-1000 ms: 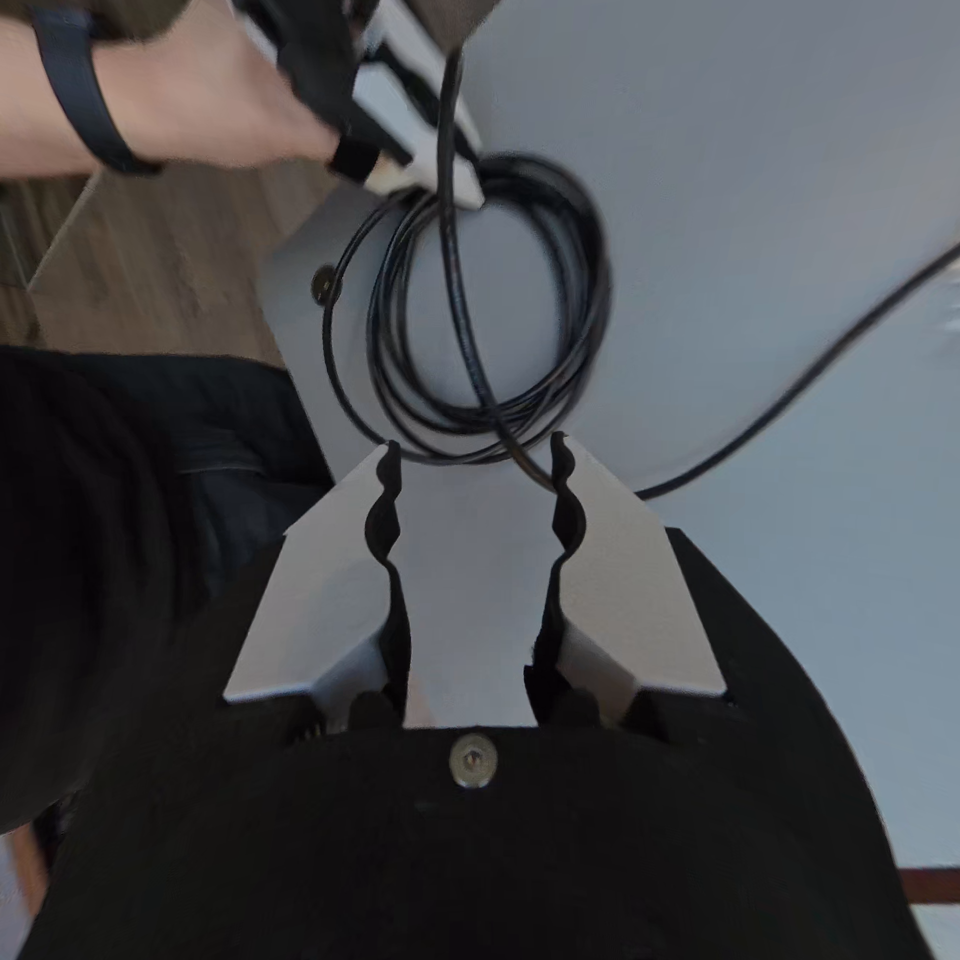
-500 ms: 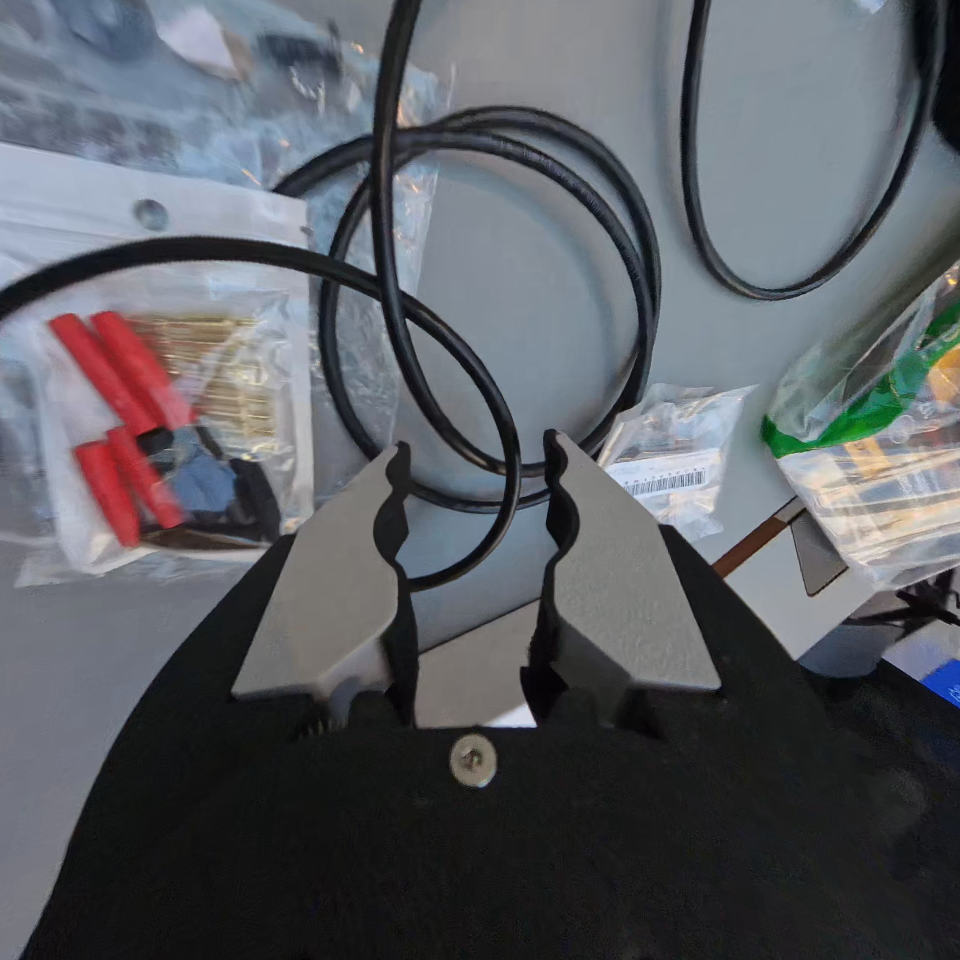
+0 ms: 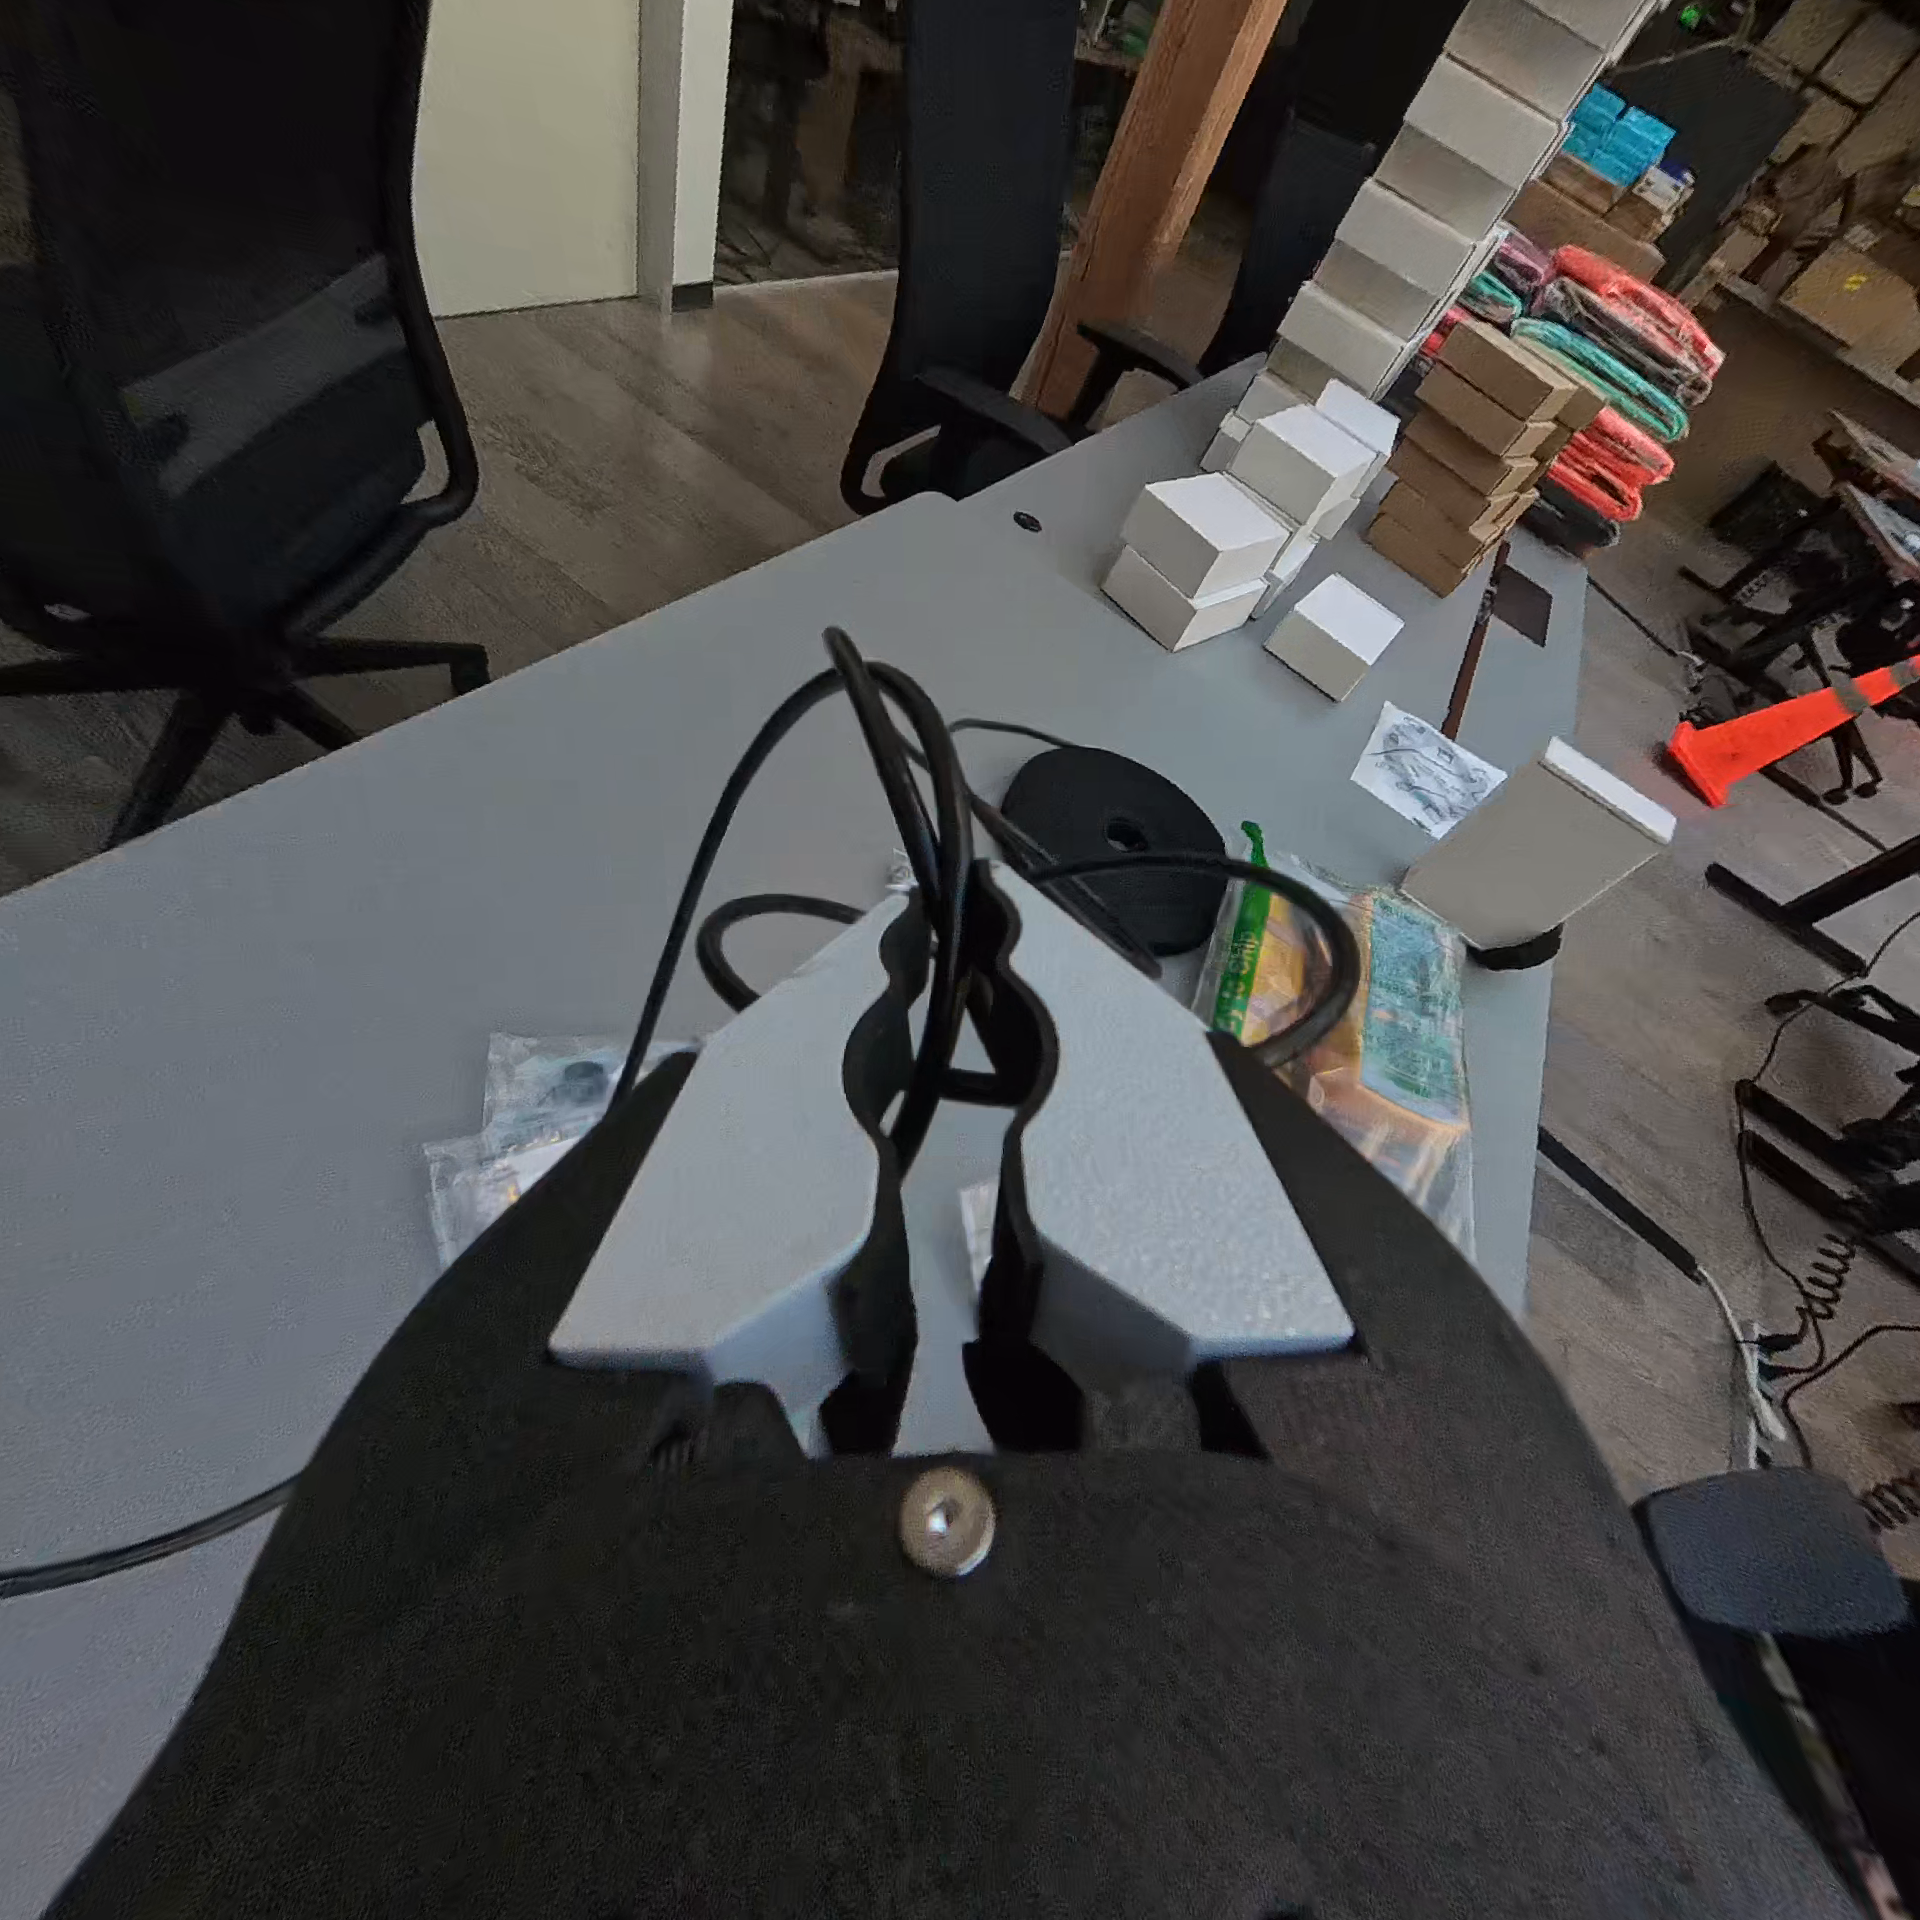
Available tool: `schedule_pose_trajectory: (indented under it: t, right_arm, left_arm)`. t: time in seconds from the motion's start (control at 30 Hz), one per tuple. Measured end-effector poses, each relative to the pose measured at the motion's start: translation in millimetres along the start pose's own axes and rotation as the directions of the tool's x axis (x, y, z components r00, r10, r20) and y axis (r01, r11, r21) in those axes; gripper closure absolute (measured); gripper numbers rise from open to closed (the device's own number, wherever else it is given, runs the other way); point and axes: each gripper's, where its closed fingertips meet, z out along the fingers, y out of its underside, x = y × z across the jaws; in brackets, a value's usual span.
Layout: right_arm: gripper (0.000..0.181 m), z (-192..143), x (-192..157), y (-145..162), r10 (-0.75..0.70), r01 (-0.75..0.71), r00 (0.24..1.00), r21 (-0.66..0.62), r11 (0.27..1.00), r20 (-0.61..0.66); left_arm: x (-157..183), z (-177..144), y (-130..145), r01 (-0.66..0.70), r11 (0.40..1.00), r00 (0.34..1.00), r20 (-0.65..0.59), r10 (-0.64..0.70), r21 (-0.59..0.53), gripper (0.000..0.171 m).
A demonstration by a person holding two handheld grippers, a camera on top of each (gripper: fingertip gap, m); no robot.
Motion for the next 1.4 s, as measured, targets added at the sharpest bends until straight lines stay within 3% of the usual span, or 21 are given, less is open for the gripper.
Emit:
schedule_pose_trajectory:
  t: [0.13,0.27,0.37,0.47,0.57,0.67,0.77,0.9,1.0,1.07,1.13,1.2,1.23,1.3,1.4]
  right_arm:
    - [0.177,-15,-11,43,0.08,-0.079,0.997,-0.074,0.994,0.003]
    - [0.177,-10,-18,83,-0.044,0.042,0.999,-0.199,0.979,-0.002]
    - [0.176,-1,-27,107,-0.092,0.1,0.995,-0.262,0.96,0.044]
    - [0.176,6,-35,108,-0.098,0.12,0.99,-0.246,0.962,0.103]
    - [0.177,9,-47,99,-0.135,0.166,0.976,-0.187,0.968,0.17]
    - [0.176,12,-58,87,-0.159,0.196,0.966,-0.177,0.964,0.203]
    - [0.177,16,-75,74,-0.211,0.26,0.949,-0.2,0.945,0.236]
    - [0.177,25,-88,63,-0.297,0.349,0.932,-0.29,0.891,0.207]
    - [0.177,34,-100,61,-0.322,0.359,0.933,-0.345,0.867,0.163]
    - [0.177,38,-109,62,-0.331,0.36,0.933,-0.375,0.855,0.141]
    - [0.177,41,-118,59,-0.318,0.341,0.94,-0.381,0.86,0.124]
    - [0.177,43,-121,57,-0.316,0.328,0.944,-0.384,0.863,0.096]
    - [0.176,42,-121,64,-0.319,0.326,0.944,-0.408,0.853,0.087]
    - [0.174,40,-110,70,-0.308,0.274,0.951,-0.429,0.861,-0.01]
    - [0.161,12,-97,65,-0.133,0.035,0.965,-0.393,0.919,-0.225]
  left_arm:
    - [4,1,-3,-0.018,1.0,0.998,-0.058,0.018,0.008,0.158]
    - [14,-6,-12,0.048,0.997,0.977,-0.209,-0.035,0.058,0.117]
    - [6,-28,-29,0.075,0.984,0.971,-0.236,-0.035,0.163,0.101]
    - [-7,-61,-42,0.063,0.97,0.974,-0.227,-0.009,0.234,0.094]
    - [-18,-98,-67,0.022,0.937,0.968,-0.241,0.066,0.347,0.102]
    - [-1,-123,-105,0.003,0.937,0.877,-0.451,0.165,0.349,0.125]
    - [2,-130,-172,-0.224,0.907,0.78,-0.493,0.386,0.355,0.134]
    - [6,-116,-291,-0.55,0.744,0.602,-0.437,0.668,0.379,0.146]
    - [35,-100,-345,-0.701,0.591,0.418,-0.442,0.794,0.399,0.144]
    - [52,-86,-350,-0.789,0.473,0.276,-0.461,0.843,0.393,0.141]
    - [58,-66,-350,-0.877,0.31,0.145,-0.413,0.899,0.367,0.14]
    - [65,-52,-339,-0.915,0.171,0.004,-0.418,0.908,0.365,0.162]
    - [65,-48,-334,-0.925,0.12,-0.046,-0.421,0.906,0.36,0.165]
    - [69,-42,-335,-0.928,0.08,-0.077,-0.398,0.914,0.364,0.168]
    - [70,-41,-342,-0.915,0.082,-0.07,-0.356,0.932,0.395,0.169]
